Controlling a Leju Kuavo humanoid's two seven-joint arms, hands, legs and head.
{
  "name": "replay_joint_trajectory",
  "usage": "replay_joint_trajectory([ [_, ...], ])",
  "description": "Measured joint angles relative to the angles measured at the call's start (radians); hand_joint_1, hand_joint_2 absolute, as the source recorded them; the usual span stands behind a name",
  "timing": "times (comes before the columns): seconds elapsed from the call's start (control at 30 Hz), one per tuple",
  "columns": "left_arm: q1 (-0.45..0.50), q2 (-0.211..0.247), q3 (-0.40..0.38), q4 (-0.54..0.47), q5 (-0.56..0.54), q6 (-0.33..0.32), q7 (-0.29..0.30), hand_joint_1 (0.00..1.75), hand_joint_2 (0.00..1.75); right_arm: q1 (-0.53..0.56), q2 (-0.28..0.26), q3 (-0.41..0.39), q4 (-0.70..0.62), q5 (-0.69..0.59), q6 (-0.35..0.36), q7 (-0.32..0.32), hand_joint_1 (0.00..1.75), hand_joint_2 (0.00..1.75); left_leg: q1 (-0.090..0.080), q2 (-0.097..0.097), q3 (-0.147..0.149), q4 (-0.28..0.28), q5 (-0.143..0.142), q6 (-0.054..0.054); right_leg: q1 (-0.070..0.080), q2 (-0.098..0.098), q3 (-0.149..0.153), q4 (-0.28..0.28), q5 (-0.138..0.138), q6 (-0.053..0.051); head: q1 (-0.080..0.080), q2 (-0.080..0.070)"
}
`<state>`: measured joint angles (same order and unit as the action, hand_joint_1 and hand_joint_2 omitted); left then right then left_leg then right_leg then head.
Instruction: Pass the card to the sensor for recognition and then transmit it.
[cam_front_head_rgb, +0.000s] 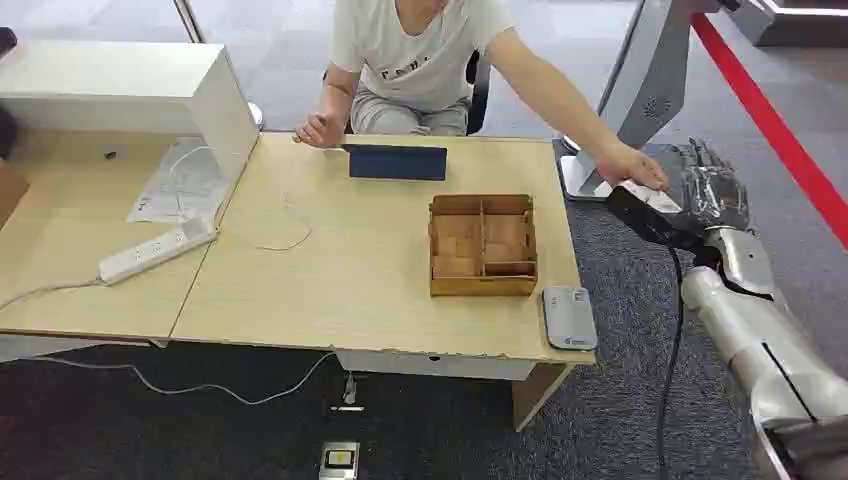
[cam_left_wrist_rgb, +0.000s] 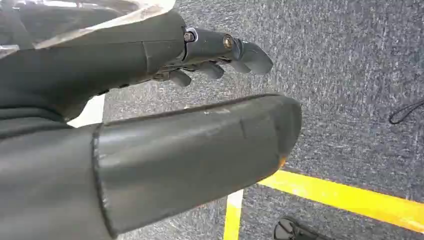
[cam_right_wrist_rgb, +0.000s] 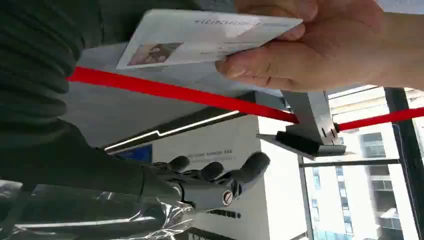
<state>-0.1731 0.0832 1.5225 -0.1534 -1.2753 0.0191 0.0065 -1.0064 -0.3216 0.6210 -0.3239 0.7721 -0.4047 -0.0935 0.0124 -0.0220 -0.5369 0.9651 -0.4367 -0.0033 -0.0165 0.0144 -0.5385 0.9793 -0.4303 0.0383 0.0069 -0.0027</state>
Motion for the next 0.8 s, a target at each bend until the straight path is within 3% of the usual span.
replay_joint_trajectory([
  [0.8, 0.000, 0.000, 0.000, 0.000, -0.008, -0.004, 0.000, 0.00, 0.00, 0.007, -0.011, 0.018, 0.001, 0.018, -0.002, -0.025, 1.75, 1.75, 0.000, 0.000, 0.000, 0.000, 0.000, 0.000, 0.000, 0.000, 0.000, 0.000, 0.000, 0.000, 0.000, 0.000],
])
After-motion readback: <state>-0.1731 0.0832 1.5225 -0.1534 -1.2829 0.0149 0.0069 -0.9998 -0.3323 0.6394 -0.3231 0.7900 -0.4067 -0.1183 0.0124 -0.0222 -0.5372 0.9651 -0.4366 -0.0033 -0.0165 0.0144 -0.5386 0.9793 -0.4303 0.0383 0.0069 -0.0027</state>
